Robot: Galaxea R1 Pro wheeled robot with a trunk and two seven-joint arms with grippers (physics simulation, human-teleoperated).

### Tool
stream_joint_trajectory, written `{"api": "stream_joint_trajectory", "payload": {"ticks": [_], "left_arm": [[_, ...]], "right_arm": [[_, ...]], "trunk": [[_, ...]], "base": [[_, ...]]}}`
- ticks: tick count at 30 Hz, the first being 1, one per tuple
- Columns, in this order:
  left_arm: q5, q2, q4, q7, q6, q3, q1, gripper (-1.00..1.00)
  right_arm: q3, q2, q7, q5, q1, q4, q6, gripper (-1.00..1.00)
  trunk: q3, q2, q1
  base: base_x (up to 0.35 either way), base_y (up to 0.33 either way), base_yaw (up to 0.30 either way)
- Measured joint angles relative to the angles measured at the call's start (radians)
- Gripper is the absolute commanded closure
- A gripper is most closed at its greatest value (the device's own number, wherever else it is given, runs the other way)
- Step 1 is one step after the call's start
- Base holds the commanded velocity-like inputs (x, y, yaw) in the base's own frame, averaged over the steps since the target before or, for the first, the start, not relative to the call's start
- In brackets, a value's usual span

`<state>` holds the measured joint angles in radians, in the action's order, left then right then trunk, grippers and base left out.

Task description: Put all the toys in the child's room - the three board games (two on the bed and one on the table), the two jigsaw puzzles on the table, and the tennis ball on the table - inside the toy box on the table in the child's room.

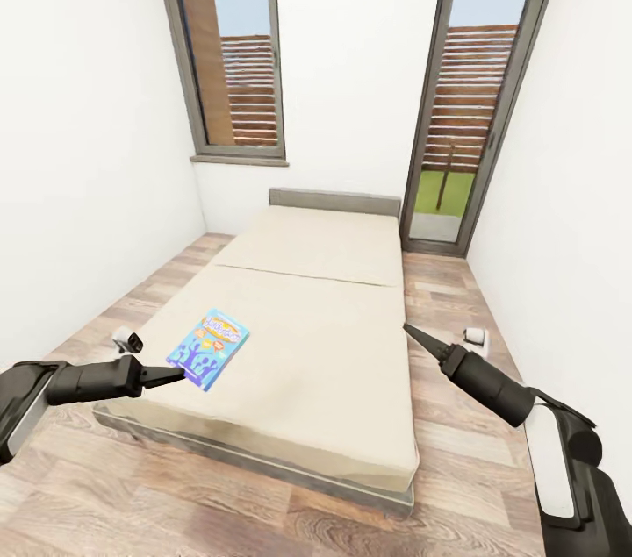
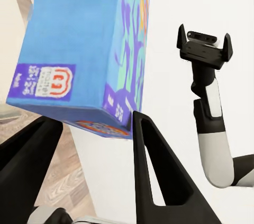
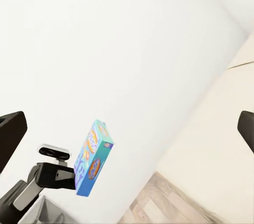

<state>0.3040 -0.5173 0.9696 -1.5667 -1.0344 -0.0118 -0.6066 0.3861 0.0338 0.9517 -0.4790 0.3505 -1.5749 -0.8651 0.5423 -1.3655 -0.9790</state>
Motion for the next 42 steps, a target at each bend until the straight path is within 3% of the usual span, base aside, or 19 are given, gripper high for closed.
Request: {"api": "stream_joint_trajectory", "payload": {"ticks": [10,29,42], "left_arm": [[0.001,0.001,0.0,0.0,0.0,-0.001,0.0,1.0],[0.001,0.003,0.001,0.0,0.0,-0.001,0.0,1.0],[0.0,0.005,0.0,0.0,0.002,-0.001,0.0,1.0]], "right_arm": [[-0.001,0.001,-0.001,0.0,0.0,0.0,0.0,-1.0],[0.0,0.001,0.0,0.0,0.0,0.0,0.0,-1.0],[0.0,0.001,-0.001,0.0,0.0,0.0,0.0,-1.0]], "trunk": [[-0.036,0.07,0.038],[-0.097,0.203,0.111],[-0.143,0.294,0.161]], "base": [[0.0,0.0,0.244],[0.0,0.0,0.025],[0.0,0.0,0.249]]}}
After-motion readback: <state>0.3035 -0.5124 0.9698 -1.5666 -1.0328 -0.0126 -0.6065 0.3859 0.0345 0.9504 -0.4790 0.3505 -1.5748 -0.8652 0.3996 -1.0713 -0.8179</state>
